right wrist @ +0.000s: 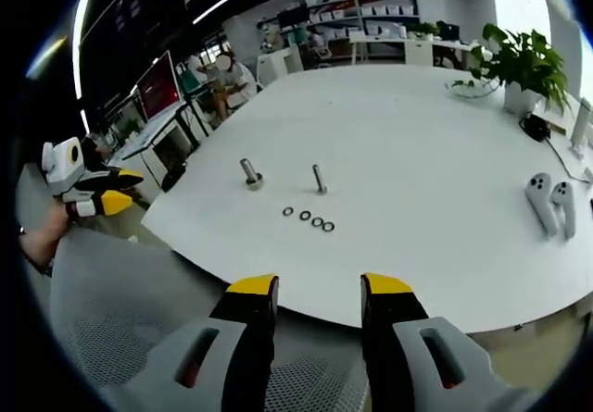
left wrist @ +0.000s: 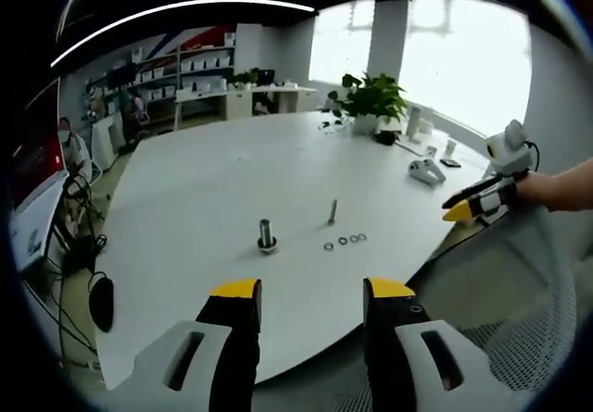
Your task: Place the washer onto the threaded stud by aligning its center hole with the stud, sliding it down to the base, and recovering from edge contact or off-axis alignment until the washer reaches the visible bottom stop.
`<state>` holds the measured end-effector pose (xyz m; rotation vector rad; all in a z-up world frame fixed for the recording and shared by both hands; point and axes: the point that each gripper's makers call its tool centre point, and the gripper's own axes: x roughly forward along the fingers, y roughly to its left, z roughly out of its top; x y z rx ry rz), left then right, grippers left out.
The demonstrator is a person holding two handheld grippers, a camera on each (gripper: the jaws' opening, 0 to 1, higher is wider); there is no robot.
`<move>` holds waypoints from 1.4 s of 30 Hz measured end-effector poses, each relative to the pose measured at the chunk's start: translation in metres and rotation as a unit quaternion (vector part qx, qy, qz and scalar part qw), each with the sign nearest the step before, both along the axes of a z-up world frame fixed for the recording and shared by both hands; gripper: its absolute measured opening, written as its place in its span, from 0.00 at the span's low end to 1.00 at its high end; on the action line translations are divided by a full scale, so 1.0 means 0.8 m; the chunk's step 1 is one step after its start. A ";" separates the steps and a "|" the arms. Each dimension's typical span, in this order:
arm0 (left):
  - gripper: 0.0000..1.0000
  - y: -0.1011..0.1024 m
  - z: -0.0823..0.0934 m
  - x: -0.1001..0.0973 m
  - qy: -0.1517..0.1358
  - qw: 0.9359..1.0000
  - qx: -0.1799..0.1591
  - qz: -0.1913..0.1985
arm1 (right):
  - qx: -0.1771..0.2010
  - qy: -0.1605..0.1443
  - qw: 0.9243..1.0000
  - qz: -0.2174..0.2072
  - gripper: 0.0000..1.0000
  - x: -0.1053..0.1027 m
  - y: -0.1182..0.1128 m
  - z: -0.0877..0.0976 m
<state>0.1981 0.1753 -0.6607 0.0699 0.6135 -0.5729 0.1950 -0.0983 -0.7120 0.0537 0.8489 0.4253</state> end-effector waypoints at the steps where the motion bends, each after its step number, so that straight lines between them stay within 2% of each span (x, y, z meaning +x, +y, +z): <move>1: 0.42 0.001 0.000 0.000 0.000 1.000 0.000 0.001 | -0.001 0.001 1.000 0.001 0.38 -0.001 0.001 0.000; 16: 0.41 -0.002 -0.005 -0.003 0.008 1.000 0.006 -0.011 | 0.002 0.001 1.000 0.001 0.38 -0.002 0.001 0.000; 42: 0.40 -0.001 -0.004 -0.002 0.008 1.000 0.006 -0.008 | 0.003 0.003 1.000 0.003 0.37 -0.002 0.003 0.000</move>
